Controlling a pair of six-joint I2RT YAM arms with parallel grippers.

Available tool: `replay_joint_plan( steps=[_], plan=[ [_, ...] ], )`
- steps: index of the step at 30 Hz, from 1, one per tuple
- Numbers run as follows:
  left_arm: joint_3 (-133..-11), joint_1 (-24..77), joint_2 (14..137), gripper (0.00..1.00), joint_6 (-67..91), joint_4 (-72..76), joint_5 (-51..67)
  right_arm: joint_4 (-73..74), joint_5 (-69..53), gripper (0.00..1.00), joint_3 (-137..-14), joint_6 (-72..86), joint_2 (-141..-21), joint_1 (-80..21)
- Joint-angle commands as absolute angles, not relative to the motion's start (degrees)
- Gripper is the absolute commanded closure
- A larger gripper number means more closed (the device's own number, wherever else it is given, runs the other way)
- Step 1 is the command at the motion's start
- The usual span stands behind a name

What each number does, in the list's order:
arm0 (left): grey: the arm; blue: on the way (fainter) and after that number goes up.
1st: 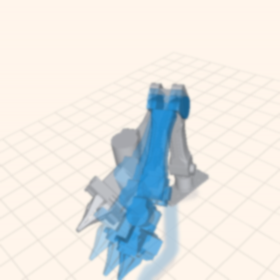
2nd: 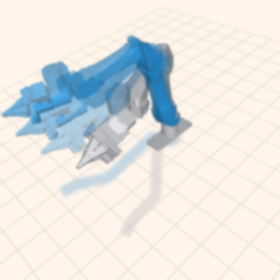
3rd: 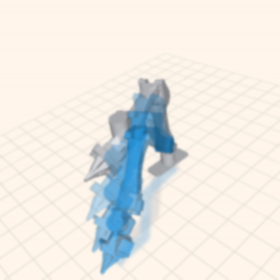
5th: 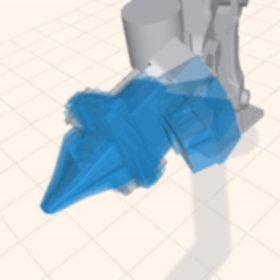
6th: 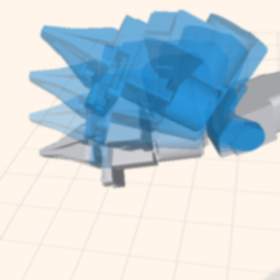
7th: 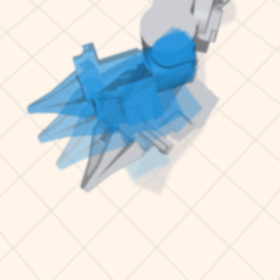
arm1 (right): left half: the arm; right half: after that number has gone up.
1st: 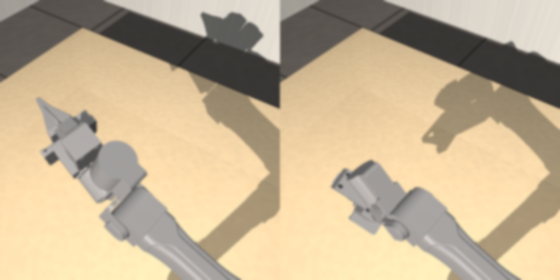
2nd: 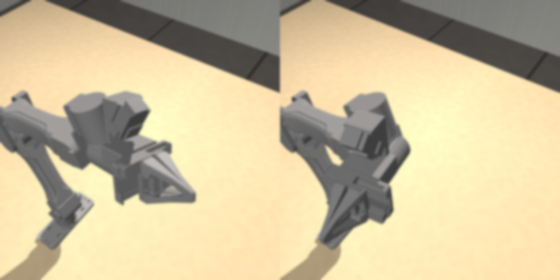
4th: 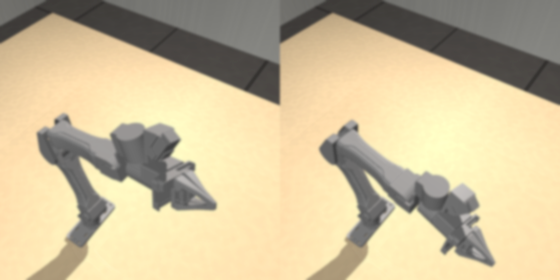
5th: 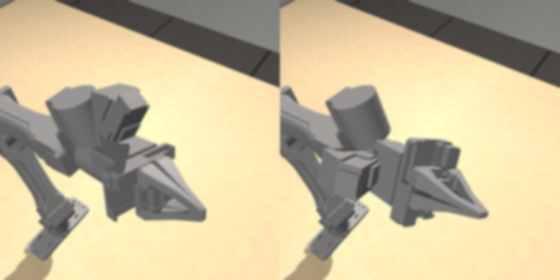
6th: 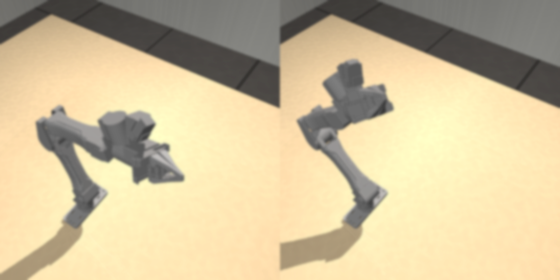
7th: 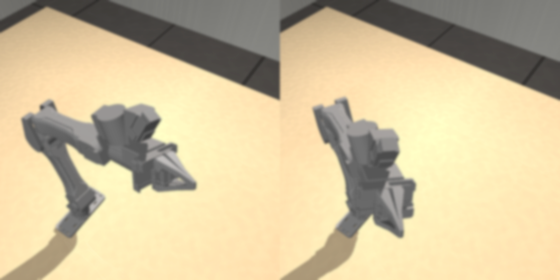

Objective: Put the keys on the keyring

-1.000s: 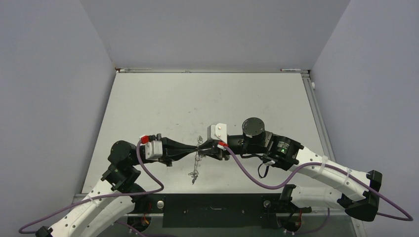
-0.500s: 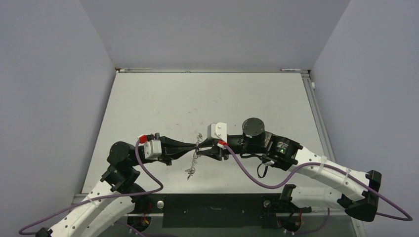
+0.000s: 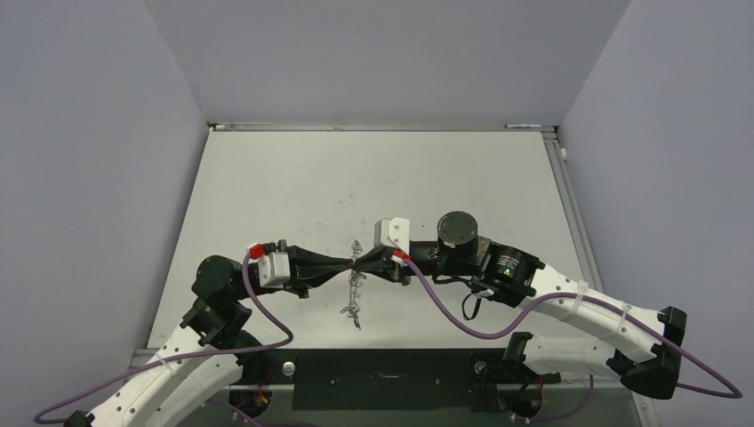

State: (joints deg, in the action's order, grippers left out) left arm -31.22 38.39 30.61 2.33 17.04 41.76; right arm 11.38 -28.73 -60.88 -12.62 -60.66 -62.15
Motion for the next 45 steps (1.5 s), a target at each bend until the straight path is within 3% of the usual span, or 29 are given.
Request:
replay_joint_plan(
  steps=[1,15,30,45],
  plan=[
    [-31.6,38.0,30.0,1.00,2.2,21.1,40.3,7.7,-28.6,0.95,-60.9,-12.6,-61.1,-61.8],
    [-32.4,38.0,29.7,0.99,0.3,17.6,40.2,16.8,-26.2,0.95,-65.7,-16.5,-61.0,-61.7],
    [-35.2,38.0,30.4,0.69,-6.5,8.6,42.3,34.7,-18.7,0.95,-75.3,-18.7,-65.2,-62.0],
    [-36.3,40.7,37.1,0.69,-4.9,7.8,43.9,52.8,-12.6,0.95,-86.2,-19.9,-74.6,-67.9]
  ],
)
